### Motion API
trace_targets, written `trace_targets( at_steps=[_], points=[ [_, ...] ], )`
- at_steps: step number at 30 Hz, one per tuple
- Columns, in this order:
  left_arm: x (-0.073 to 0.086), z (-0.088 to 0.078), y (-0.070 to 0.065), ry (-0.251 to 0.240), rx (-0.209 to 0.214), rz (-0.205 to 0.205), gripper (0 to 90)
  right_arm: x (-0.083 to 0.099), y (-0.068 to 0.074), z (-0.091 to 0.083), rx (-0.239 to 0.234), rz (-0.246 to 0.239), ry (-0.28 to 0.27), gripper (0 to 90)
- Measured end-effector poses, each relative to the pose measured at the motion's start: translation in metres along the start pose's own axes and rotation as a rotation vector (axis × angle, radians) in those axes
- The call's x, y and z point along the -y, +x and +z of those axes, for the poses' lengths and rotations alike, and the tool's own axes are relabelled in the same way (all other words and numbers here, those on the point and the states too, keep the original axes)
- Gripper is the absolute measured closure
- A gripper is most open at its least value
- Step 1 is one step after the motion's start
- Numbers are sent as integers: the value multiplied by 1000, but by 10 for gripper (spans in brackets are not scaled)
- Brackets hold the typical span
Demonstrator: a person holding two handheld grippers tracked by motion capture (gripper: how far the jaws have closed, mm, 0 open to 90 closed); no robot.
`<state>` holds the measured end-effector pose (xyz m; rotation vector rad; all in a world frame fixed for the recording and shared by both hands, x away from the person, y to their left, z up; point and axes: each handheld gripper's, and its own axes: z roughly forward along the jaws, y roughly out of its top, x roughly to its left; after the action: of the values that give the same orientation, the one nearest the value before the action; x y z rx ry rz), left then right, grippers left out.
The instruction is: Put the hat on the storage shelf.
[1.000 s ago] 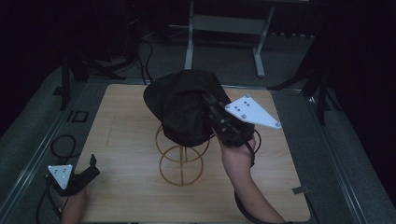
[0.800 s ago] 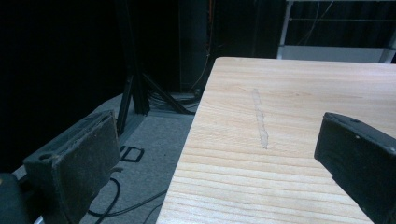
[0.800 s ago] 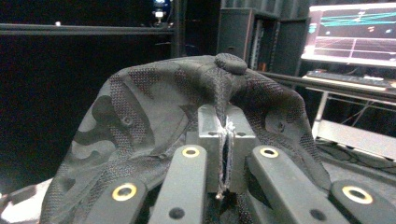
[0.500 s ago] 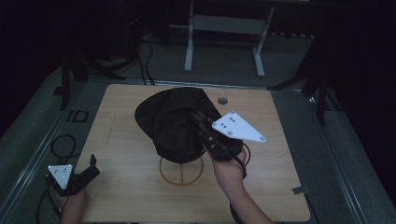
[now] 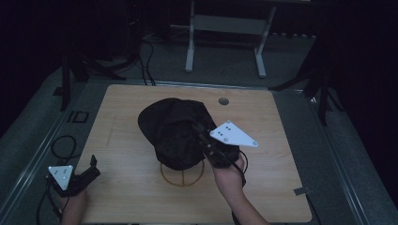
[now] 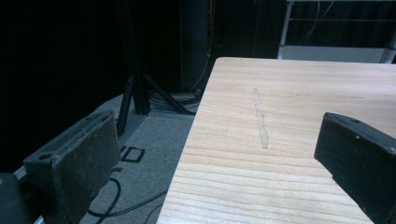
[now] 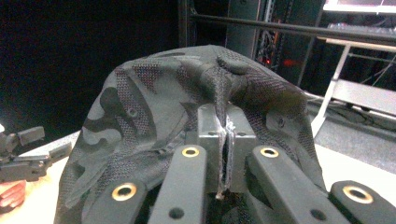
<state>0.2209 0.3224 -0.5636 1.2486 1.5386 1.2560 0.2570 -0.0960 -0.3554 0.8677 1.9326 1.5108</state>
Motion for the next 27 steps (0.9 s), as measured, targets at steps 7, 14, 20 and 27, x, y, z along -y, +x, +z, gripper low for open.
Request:
trace_targets(
  at_steps=[7,14,20,27],
  points=[
    [0,0,0,-1,0,0,6,10,1,4,-15,5,21,869],
    [0,0,0,-1,-1,1,6,20,1,8,-23,8,40,760],
    [0,0,0,-2,-1,-1,6,23,0,11,-15,12,48,681],
    [0,0,0,-5,-2,-3,6,27,-3,13,-17,25,65,600]
  ],
)
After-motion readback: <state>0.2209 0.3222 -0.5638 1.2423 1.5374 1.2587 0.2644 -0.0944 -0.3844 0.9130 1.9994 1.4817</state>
